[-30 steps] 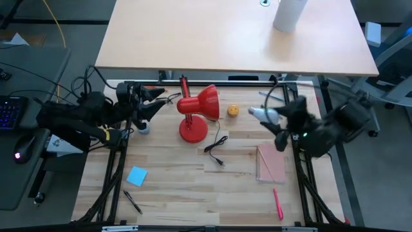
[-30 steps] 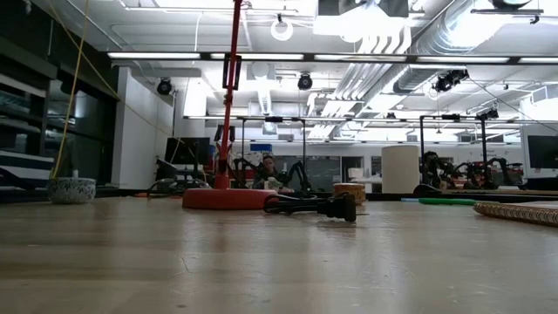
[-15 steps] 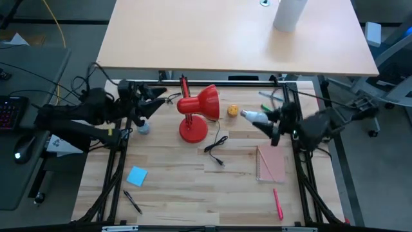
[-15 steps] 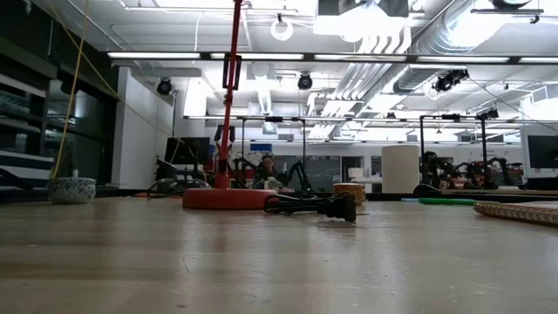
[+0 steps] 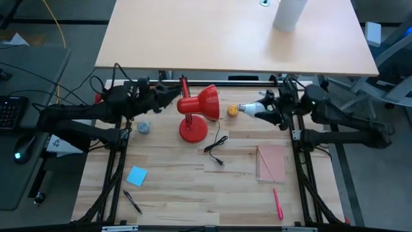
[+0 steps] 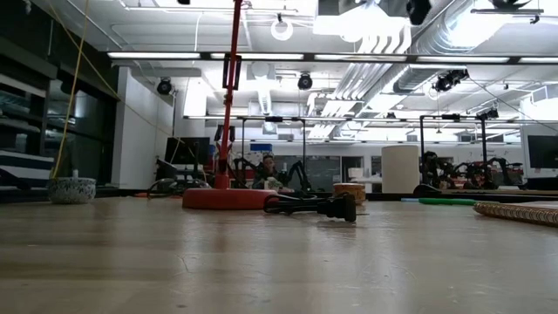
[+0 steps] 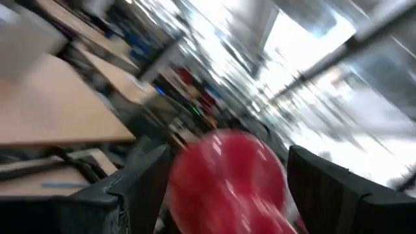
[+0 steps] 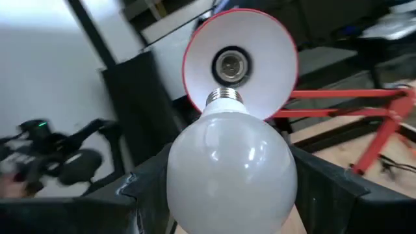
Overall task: Screw lightbulb
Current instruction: Insert the lightbulb into the lamp
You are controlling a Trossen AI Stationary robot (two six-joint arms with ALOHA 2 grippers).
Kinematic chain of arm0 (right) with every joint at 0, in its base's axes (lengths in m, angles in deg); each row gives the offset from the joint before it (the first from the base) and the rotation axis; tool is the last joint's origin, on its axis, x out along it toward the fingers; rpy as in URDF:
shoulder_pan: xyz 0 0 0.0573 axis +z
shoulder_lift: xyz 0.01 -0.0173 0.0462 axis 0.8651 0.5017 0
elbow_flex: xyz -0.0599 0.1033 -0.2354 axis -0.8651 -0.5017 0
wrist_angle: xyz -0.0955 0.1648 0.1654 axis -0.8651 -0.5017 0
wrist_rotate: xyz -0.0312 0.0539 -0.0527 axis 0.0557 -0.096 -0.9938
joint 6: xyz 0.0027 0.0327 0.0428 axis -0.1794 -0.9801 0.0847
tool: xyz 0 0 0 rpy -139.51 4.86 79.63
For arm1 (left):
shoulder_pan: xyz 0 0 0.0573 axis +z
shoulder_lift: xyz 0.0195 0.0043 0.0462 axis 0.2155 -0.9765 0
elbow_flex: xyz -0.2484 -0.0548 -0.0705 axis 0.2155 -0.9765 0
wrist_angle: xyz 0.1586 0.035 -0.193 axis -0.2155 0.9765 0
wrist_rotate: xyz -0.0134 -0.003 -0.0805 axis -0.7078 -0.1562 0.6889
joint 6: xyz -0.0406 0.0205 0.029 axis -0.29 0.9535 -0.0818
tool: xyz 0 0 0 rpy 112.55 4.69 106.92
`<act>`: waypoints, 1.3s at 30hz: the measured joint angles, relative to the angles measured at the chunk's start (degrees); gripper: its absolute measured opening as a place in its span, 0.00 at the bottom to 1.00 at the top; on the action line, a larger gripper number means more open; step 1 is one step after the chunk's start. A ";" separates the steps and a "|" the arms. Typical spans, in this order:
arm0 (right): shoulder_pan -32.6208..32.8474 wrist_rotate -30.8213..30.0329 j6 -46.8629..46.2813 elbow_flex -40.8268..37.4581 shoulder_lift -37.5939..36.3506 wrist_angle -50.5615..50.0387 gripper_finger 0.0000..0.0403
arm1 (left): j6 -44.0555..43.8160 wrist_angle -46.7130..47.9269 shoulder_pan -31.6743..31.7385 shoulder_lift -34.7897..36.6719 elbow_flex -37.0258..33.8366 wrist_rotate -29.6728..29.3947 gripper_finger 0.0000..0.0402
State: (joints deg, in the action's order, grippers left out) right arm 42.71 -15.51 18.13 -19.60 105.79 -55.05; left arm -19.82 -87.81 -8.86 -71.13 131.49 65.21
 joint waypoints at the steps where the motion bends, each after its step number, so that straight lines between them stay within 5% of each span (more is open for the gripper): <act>1: -1.80 3.44 0.02 0.00 0.93 1.31 0.63 | -0.08 0.06 -0.34 0.28 0.00 -2.83 0.71; 10: -12.13 20.70 -2.01 0.00 7.33 11.00 0.63 | 2.48 0.45 -1.73 0.51 0.03 -26.96 0.69; 17: -16.52 25.70 -1.99 0.00 7.97 11.45 0.63 | 9.38 1.73 -2.04 -2.53 4.62 -25.48 0.50; 24: -17.73 25.69 -2.11 0.02 8.44 11.83 0.63 | 13.34 12.66 -3.11 -4.28 11.86 -20.80 0.04; 26: -17.73 25.53 -2.02 0.02 8.44 11.85 0.63 | 11.21 16.95 -5.36 -4.23 13.66 -19.85 0.03; 31: -17.73 24.27 -1.66 0.07 8.38 12.20 0.63 | 3.53 34.30 -12.99 -4.43 17.71 -29.55 0.00; 39: -17.67 23.21 -1.76 0.09 10.69 12.49 0.63 | -8.66 40.68 -21.32 -5.66 17.88 -31.71 0.00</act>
State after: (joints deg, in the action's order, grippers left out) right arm 25.04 7.70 16.37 -19.51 116.48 -42.56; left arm -28.49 -47.13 -30.18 -76.80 149.37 33.50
